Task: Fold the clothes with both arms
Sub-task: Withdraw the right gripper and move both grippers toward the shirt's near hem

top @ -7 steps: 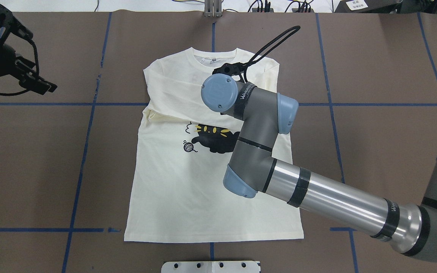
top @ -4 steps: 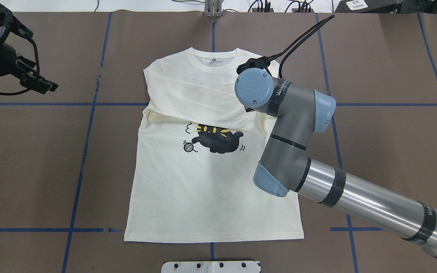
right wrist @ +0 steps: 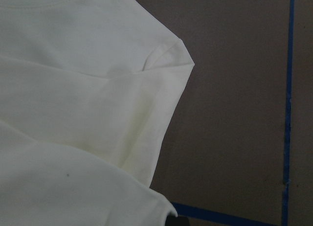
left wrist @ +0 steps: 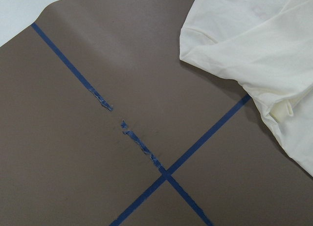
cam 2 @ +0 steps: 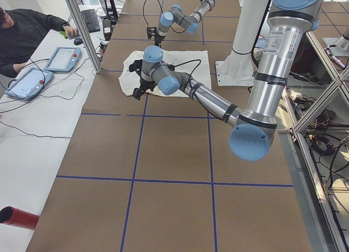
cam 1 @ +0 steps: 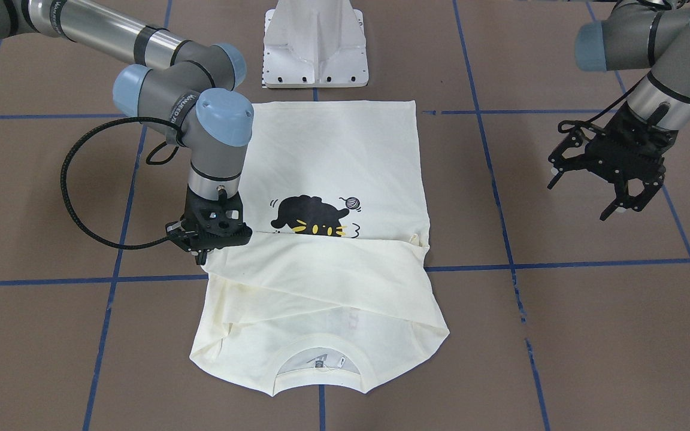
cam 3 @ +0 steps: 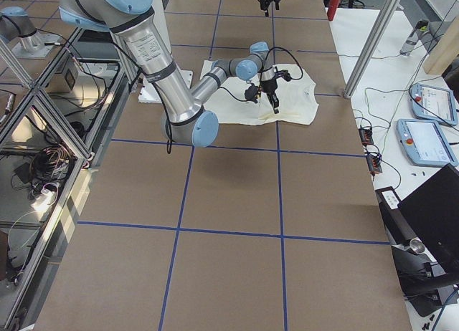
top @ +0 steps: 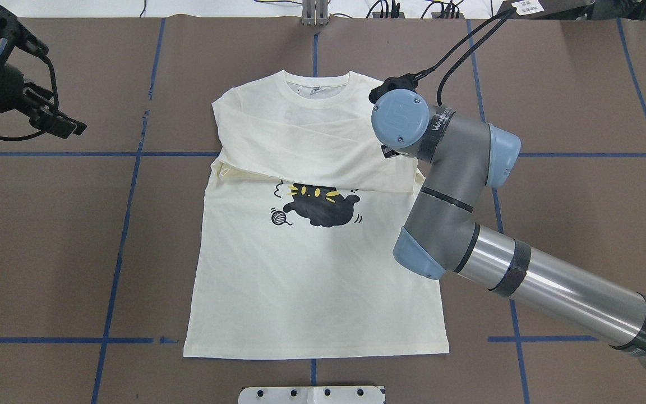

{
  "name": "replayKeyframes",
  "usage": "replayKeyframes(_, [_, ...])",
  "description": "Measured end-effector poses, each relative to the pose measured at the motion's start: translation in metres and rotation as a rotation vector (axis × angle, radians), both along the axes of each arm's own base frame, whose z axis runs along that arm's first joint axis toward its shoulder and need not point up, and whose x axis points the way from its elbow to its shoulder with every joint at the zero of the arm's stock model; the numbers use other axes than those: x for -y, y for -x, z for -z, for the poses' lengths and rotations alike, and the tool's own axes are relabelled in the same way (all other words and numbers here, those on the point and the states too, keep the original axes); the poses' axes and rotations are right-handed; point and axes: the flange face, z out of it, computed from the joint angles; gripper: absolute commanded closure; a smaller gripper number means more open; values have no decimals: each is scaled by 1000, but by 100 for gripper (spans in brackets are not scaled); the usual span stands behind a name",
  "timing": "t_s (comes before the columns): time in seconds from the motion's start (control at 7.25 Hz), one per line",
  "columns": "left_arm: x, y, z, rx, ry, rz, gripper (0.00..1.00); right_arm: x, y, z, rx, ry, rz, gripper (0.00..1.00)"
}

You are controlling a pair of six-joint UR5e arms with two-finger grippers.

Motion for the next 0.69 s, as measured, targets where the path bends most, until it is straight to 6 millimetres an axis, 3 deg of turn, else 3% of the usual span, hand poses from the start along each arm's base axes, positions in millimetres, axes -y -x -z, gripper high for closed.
replayKeyframes(0.14, [0, 0, 0, -1, -2, 1, 0, 3, -2, -3, -6, 1, -1, 0])
replayKeyframes(0.41, [0, 0, 1, -5, 3, 7, 0, 7, -4, -4, 24, -4, -12, 0])
replayKeyframes(0.69, [-2, 0, 6, -30, 56, 52, 0, 7, -17, 14, 167, 35, -12, 0])
